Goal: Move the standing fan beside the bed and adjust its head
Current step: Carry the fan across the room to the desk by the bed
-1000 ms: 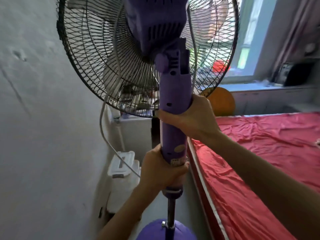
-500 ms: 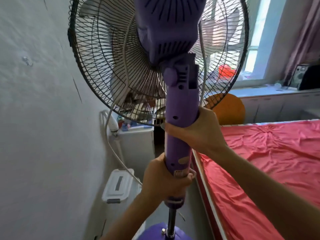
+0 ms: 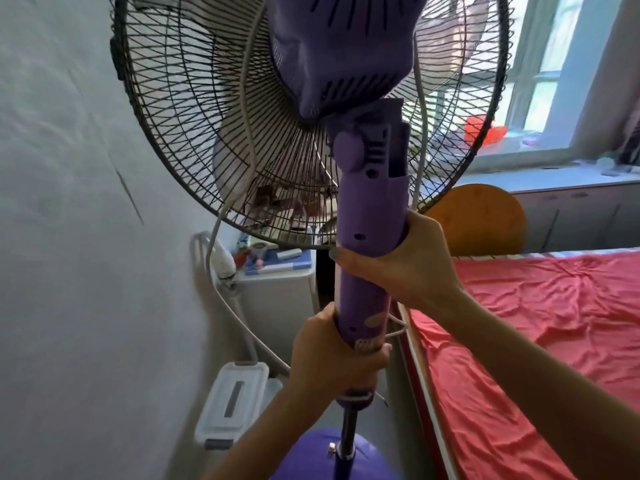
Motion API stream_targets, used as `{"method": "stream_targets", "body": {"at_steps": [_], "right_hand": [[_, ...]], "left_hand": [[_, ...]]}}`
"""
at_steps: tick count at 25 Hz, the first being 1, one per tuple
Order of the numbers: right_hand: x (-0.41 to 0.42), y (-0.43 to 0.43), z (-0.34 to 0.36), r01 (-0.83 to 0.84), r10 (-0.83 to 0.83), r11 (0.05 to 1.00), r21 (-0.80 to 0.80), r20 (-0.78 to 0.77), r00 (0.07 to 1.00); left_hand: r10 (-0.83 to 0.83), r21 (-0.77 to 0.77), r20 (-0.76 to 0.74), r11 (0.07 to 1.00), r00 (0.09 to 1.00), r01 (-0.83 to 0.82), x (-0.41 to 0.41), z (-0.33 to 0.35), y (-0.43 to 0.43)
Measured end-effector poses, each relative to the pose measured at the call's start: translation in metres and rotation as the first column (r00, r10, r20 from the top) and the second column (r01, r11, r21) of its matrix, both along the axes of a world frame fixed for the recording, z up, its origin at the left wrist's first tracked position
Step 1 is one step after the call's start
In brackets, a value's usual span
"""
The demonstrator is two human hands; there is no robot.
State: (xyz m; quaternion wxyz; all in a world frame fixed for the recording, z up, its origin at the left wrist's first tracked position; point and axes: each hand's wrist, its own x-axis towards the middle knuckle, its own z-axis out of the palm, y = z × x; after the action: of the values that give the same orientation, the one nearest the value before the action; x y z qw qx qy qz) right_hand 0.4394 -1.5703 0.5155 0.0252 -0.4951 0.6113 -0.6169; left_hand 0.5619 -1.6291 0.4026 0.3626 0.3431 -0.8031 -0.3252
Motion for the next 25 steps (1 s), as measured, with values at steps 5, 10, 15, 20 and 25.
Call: {"method": "stream_targets", "body": {"at_steps": [5, 10, 15, 20, 25], "right_hand": [[-0.025, -0.061, -0.012, 0.145, -0.144, 0.988, 0.053, -0.030, 0.989], [-0.045, -0.124, -0.027, 0.305, -0.300, 0.948, 0.086, -0.071, 0.951], [-0.069, -0.166, -0.051, 0.352, -0.347, 0.930, 0.107, -0.059, 0.936], [-0.097, -0.194, -0.090, 0.321, -0.314, 0.933, 0.161, -0.070, 0.947], [-0.128, -0.211, -0.143, 0.292, -0.290, 0.926, 0.239, -0.042, 0.956]], "left_hand": [[-0.103, 0.008, 0.025, 0.995, 0.994, 0.103, -0.032, -0.017, -0.072], [-0.199, 0.042, -0.005, 0.979, 0.980, 0.199, -0.063, -0.038, -0.143], [-0.284, 0.083, -0.003, 0.955, 0.959, 0.283, -0.094, -0.060, -0.185], [-0.294, 0.176, -0.031, 0.939, 0.955, 0.295, -0.126, -0.100, -0.211], [-0.254, 0.265, -0.039, 0.930, 0.966, 0.255, -0.153, -0.157, -0.225]]}}
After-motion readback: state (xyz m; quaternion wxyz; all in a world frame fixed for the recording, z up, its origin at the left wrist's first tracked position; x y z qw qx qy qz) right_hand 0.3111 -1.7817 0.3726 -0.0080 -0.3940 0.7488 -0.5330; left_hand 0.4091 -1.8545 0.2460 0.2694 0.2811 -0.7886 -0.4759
